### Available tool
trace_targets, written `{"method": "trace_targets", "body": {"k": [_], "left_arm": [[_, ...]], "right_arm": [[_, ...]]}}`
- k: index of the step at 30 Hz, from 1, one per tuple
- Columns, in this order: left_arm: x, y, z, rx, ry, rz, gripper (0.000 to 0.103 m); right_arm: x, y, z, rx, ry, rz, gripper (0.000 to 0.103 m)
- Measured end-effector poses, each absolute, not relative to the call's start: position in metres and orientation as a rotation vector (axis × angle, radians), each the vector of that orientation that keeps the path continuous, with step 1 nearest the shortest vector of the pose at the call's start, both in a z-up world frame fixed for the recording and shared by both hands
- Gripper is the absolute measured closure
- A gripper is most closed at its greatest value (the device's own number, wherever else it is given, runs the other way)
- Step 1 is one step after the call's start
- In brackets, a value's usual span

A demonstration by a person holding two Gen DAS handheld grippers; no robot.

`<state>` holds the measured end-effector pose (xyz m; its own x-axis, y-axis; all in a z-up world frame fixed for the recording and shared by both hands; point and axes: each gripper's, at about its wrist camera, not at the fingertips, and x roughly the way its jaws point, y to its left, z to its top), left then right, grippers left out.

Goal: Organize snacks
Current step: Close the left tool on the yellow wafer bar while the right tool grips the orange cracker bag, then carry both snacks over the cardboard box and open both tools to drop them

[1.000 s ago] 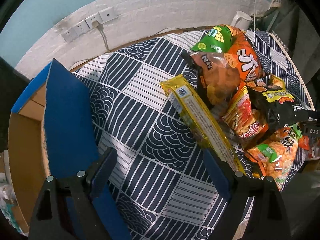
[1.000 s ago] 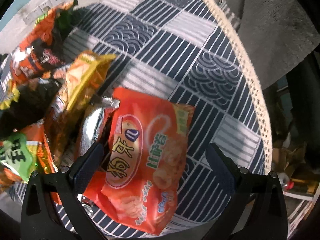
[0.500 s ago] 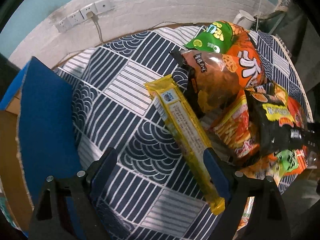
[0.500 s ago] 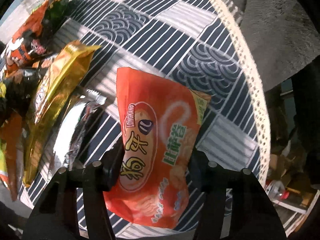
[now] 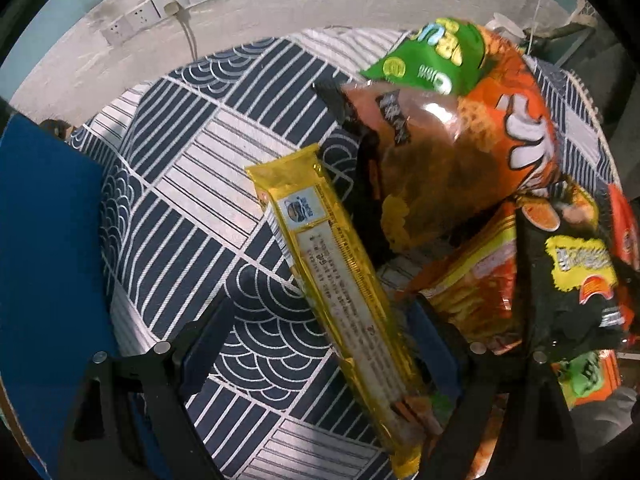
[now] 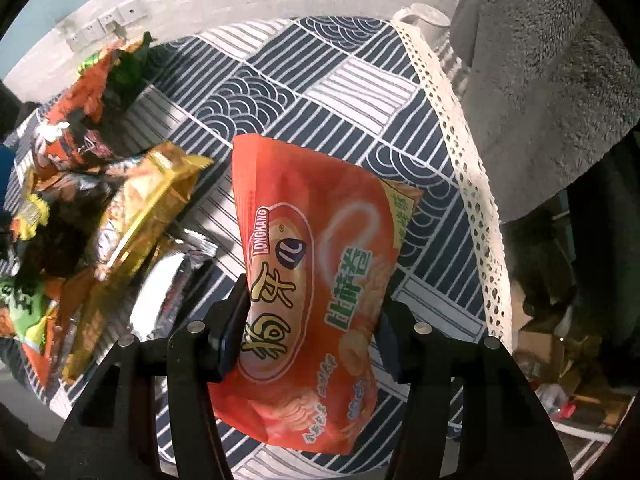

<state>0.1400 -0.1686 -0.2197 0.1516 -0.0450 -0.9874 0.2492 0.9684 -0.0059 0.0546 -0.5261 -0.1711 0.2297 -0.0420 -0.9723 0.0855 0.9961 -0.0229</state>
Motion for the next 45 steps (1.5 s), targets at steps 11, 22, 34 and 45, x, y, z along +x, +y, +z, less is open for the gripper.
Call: {"method": "trace_targets", "body": {"k": [11,22,34,45], "left_arm": [[0.133,-0.166,-0.220,0.221,1.390,-0.293,0.071],[0.114,-0.146,-0.190,0.306,1.292,-0.290,0.075],[0.088,-0.120,-0.137,0.289,1.184,-0.296,0.075],[0.071,-0.093,-0.088,0.275,1.086,-0.302,0.075]], "right_arm": [[0.040,-0.514,-0.166,0.053,1.286,-0.071,0.048],[0.034,-0.497,-0.138,0.037,1.235,-0.055,0.048],[0.031,-0.461,-0.096,0.018,1.171,0.008,0.048],[0.033,-0.418,-0.054,0.001,1.103,0.088,0.048]]}}
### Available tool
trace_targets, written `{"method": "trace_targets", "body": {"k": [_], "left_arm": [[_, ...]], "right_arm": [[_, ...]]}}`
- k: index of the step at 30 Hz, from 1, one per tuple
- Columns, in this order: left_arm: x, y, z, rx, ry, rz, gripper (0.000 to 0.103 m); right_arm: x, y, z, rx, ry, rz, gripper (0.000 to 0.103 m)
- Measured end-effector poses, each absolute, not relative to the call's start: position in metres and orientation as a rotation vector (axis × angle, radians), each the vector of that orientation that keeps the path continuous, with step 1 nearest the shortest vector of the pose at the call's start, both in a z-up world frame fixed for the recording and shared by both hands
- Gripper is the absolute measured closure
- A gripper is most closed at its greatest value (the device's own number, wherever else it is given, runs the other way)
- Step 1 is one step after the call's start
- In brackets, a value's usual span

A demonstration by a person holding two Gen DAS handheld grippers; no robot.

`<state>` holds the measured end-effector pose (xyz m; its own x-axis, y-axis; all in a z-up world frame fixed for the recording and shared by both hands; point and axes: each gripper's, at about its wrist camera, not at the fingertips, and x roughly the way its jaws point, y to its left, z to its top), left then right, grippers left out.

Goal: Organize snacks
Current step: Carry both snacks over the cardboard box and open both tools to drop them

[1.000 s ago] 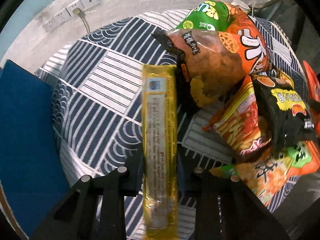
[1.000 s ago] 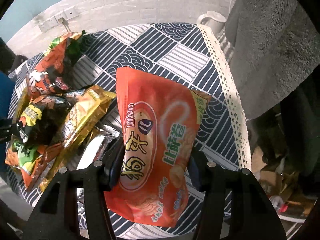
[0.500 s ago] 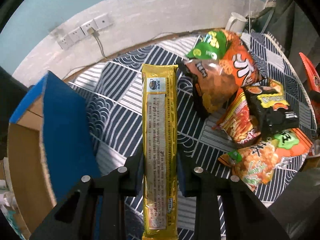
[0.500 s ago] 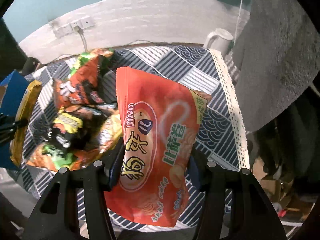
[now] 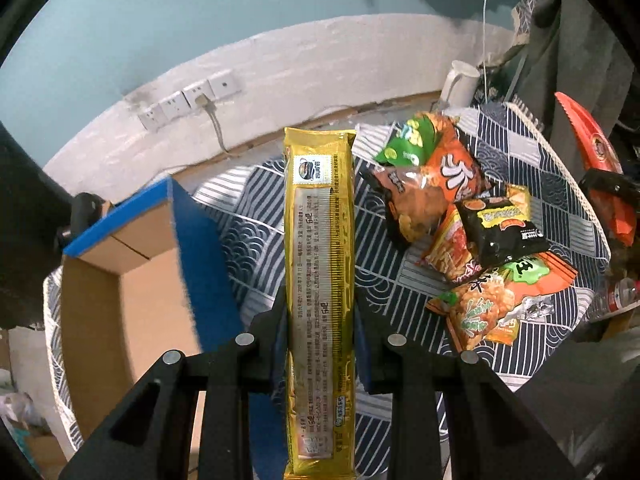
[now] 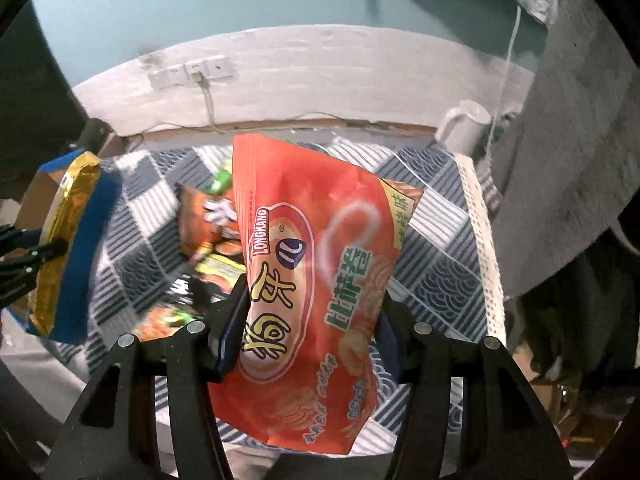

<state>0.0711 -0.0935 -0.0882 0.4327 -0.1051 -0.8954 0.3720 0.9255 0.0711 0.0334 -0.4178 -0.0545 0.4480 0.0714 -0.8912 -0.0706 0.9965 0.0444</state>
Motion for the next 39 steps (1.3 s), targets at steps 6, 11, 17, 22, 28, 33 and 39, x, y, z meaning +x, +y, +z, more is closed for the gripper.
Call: {"method": "trace_targets", "body": {"k": [6,11,17,22,28,33,39], "left_arm": [[0.063,-0.071,-0.067,0.257,1.057,-0.298,0.075],[0.057,-0.047,-0.051,0.238,1.023,-0.289,0.075],[0.051,-0.013,-0.043,0.200,1.011,-0.277,0.075],[0.051,0.014,-0.046,0.198,0.999,-0.228,0.075],[0.056,0.049,-0.053,0.146,1.011,-0.176,0.075],[0.060,0.079,-0.061,0.109,1.021,-0.132,0.075],[0.065,0.105,-0.069,0.112,1.020,-0.086,0.075]], "right_arm": [[0.036,-0.382,-0.038,-0.020,1.080,0.152,0.048],[0.040,-0.350,-0.030,-0.022,1.079,0.213,0.048],[0.047,-0.308,-0.024,-0.061,1.074,0.273,0.048],[0.055,-0.270,-0.023,-0.088,1.077,0.325,0.048],[0.065,-0.225,-0.022,-0.104,1.084,0.395,0.048],[0.074,-0.185,-0.028,-0.112,1.100,0.452,0.048],[0.081,-0.140,-0.037,-0.129,1.125,0.510,0.048]]}}
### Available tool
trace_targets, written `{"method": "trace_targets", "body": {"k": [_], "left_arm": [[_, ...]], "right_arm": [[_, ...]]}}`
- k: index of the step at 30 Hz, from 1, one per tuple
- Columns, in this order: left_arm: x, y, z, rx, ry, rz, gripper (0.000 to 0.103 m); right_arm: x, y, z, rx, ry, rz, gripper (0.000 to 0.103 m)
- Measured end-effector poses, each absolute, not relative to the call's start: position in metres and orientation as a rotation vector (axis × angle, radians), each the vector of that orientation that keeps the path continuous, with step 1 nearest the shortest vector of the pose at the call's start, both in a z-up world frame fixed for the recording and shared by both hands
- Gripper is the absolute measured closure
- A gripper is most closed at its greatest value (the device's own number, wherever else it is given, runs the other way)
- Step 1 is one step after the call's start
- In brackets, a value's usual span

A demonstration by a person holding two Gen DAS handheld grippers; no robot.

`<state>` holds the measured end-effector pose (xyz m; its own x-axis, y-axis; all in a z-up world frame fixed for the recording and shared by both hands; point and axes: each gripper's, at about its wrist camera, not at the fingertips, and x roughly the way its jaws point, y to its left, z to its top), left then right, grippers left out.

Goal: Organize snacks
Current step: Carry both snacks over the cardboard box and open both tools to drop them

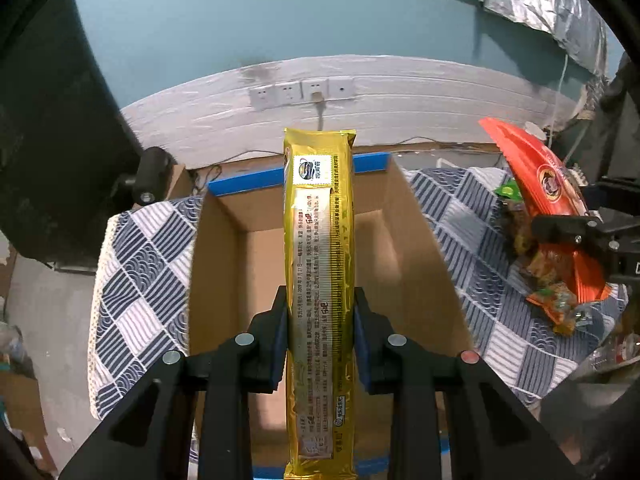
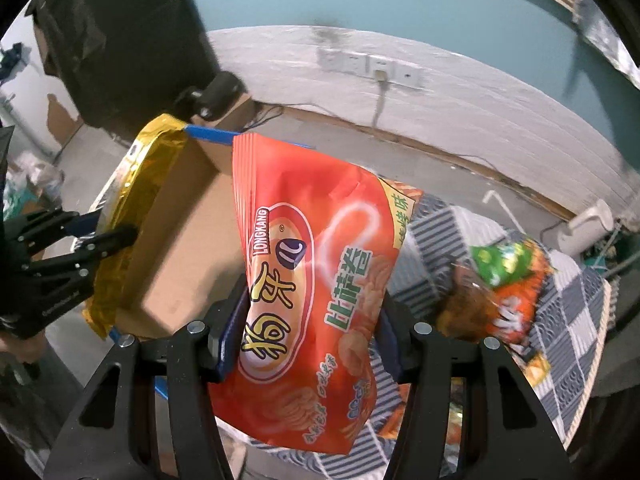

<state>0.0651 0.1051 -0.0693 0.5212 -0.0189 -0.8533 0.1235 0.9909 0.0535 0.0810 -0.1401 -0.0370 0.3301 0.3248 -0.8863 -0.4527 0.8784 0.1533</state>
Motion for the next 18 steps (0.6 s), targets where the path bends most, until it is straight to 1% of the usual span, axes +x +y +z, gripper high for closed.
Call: {"method": "trace_targets", "body": {"k": [11,18], "left_arm": [[0.069,0.141,-0.095,0.083,1.067,-0.026,0.074],[0.073,0.155,-0.108,0.056,1.095,-0.012,0.074]], "right_arm": [[0.089,-0.079,-0.059,-0.158,1.189,0.580,0.048],[0.087,-0.048,-0.064,-0.178,1.205,0.619,0.047]]}}
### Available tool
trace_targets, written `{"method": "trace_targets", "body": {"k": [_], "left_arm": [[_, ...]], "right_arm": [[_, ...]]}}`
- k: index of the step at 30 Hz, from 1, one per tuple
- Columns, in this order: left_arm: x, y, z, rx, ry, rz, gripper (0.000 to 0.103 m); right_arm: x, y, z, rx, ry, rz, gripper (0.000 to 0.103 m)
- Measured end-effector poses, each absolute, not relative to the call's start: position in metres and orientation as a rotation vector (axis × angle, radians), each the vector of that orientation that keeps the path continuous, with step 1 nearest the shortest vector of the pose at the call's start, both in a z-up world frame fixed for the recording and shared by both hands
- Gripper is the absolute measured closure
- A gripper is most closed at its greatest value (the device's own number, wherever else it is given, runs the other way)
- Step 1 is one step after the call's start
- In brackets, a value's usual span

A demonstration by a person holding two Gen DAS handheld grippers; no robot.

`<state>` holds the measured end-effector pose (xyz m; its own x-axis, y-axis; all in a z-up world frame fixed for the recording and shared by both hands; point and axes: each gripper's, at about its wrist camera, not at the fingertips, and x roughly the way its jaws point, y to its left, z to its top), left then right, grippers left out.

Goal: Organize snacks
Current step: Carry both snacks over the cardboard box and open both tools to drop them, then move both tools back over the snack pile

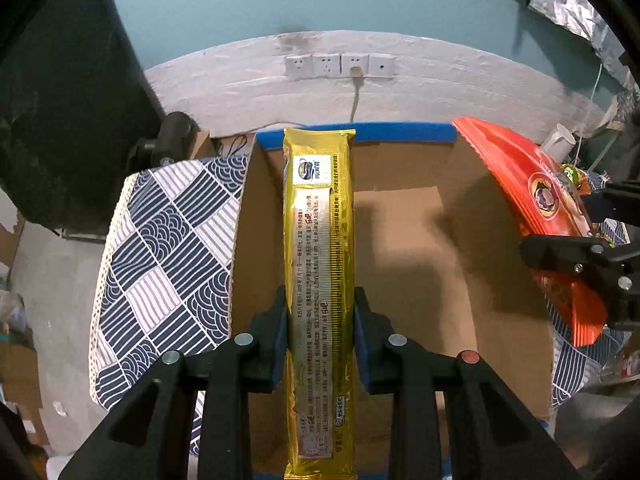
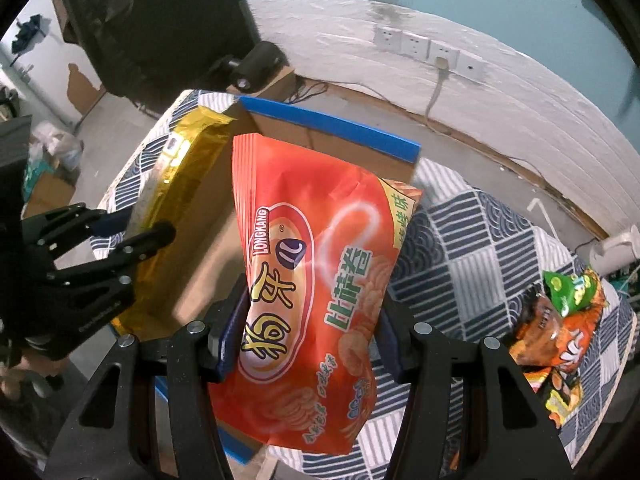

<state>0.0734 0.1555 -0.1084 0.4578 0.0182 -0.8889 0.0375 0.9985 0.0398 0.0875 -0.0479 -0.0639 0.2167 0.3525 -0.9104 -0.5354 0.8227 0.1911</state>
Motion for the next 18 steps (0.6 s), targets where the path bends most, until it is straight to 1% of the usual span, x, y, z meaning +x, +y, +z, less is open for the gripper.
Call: {"method": "trace_targets", "body": {"k": [2,4,5,6,7,8,10,18], "left_arm": [[0.074,0.158,-0.113,0.045,1.111,-0.010,0.074],[0.073,0.162,-0.116,0.039,1.113,0.002,0.073],[0.072,0.162,-0.115,0.043,1.109,0.010,0.069],[0.072,0.163,-0.114,0.049,1.103,0.019,0.066],[0.071,0.163,-0.113,0.056,1.097,0.028,0.056],[0.070,0.164,-0.112,0.061,1.088,0.033,0.049],[0.068,0.165,-0.109,0.069,1.066,0.046,0.044],[0.070,0.160,-0.106,0.085,1.065,0.040,0.043]], "right_arm": [[0.087,-0.040,-0.065,-0.180,1.206,0.628,0.046],[0.087,-0.034,-0.066,-0.183,1.208,0.636,0.042],[0.088,-0.032,-0.067,-0.182,1.208,0.639,0.041],[0.088,-0.031,-0.067,-0.182,1.211,0.640,0.037],[0.089,-0.030,-0.068,-0.183,1.214,0.638,0.033],[0.090,-0.029,-0.068,-0.185,1.212,0.634,0.032],[0.090,-0.030,-0.067,-0.187,1.204,0.622,0.030],[0.085,-0.044,-0.056,-0.184,1.180,0.599,0.028]]}}
